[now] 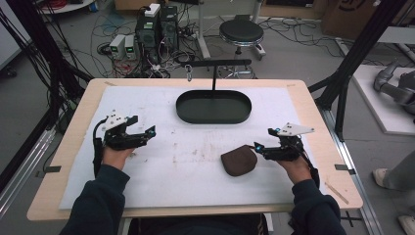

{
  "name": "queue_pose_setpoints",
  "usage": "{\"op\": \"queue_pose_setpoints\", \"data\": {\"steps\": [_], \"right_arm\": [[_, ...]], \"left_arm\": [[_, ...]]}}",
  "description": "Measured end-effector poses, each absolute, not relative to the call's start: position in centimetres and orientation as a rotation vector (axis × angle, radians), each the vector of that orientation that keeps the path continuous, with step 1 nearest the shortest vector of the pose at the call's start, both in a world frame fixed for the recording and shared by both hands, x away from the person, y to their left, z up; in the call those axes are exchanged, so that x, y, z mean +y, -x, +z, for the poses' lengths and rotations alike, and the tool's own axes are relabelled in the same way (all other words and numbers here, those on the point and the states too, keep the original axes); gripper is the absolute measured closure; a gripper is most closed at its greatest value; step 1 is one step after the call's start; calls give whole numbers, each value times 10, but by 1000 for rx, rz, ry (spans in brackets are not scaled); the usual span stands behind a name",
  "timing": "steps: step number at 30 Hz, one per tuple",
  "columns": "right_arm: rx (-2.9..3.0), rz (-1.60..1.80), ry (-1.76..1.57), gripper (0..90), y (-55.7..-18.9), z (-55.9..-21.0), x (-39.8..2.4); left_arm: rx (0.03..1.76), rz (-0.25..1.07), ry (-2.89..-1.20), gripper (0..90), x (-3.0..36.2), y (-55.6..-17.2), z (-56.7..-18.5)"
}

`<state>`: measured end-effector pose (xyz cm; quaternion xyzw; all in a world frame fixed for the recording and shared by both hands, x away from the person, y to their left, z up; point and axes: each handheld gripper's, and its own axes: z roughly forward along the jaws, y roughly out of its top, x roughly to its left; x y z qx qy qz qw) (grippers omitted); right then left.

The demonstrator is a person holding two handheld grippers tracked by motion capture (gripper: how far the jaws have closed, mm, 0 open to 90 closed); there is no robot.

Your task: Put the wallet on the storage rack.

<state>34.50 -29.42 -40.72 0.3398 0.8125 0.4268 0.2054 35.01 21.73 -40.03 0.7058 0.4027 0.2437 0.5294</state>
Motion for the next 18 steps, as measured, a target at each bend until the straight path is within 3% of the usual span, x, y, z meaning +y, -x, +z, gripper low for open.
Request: {"op": "queue_pose_setpoints", "data": {"steps": [18], "right_arm": [[2558, 1095, -637, 202, -347, -428, -252]], "left_arm": [[991, 559, -1711, 179, 221, -342, -413]]}}
